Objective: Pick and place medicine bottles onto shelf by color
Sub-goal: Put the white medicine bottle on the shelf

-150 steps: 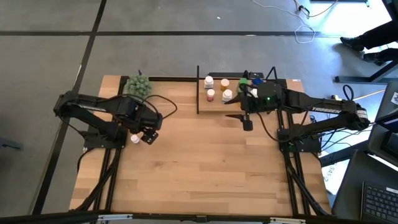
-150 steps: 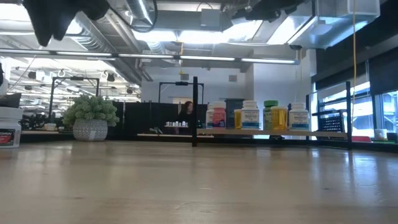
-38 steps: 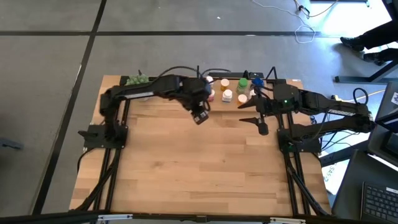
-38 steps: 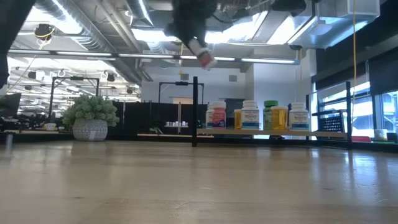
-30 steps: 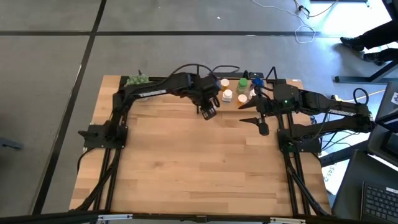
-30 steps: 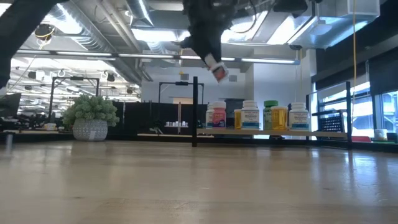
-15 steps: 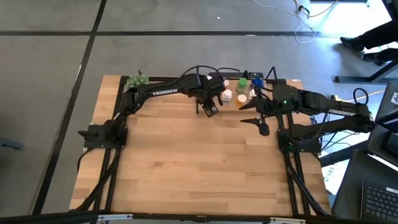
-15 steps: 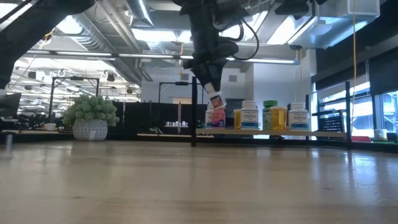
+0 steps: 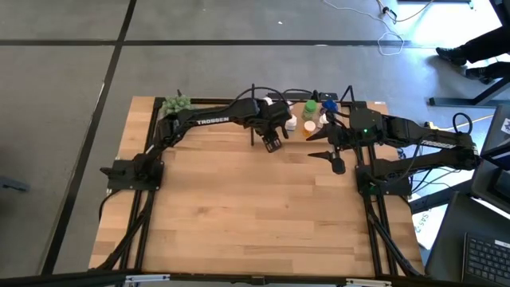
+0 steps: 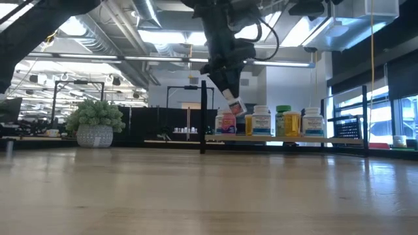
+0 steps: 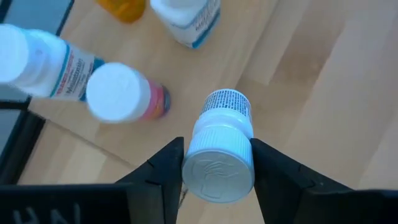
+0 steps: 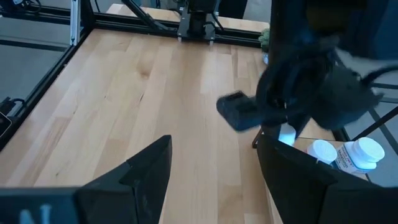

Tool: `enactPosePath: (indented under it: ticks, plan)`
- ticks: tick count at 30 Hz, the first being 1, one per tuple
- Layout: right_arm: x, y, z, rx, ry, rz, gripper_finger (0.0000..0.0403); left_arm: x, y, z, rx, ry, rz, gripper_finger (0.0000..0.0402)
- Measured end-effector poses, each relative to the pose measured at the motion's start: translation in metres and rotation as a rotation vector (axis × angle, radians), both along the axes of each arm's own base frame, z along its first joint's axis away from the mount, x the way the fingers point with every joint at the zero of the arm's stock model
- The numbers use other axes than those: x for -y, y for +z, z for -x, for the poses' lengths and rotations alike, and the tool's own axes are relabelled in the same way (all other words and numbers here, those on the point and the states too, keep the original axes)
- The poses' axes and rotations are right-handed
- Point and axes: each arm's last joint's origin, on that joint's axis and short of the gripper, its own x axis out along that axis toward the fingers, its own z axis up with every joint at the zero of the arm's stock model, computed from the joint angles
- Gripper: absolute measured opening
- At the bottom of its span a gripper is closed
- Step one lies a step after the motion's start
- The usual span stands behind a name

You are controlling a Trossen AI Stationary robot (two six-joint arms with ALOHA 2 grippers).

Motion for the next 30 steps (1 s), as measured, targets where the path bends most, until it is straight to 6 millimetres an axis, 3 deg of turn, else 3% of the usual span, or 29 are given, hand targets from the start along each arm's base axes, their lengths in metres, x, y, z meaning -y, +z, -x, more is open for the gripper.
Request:
enactPosePath:
  ticks: [7, 23, 30]
  plan:
    - [0.0, 0.0, 0.0, 0.001, 0.0, 0.0, 0.0239, -0.001, -0.018, -0.006, -0.053, -0.023, -0.02, 0.015]
    - [0.0, 0.0, 0.0, 0.0, 0.0, 0.0, 0.0238, -0.002, -0.021, -0.008, -0.067, 0.01, -0.067, 0.015]
    - [0.0, 0.0, 0.0, 0.0, 0.001, 0.0, 0.0238, -0.003, -0.035, -0.013, -0.097, 0.013, -0.072, 0.015]
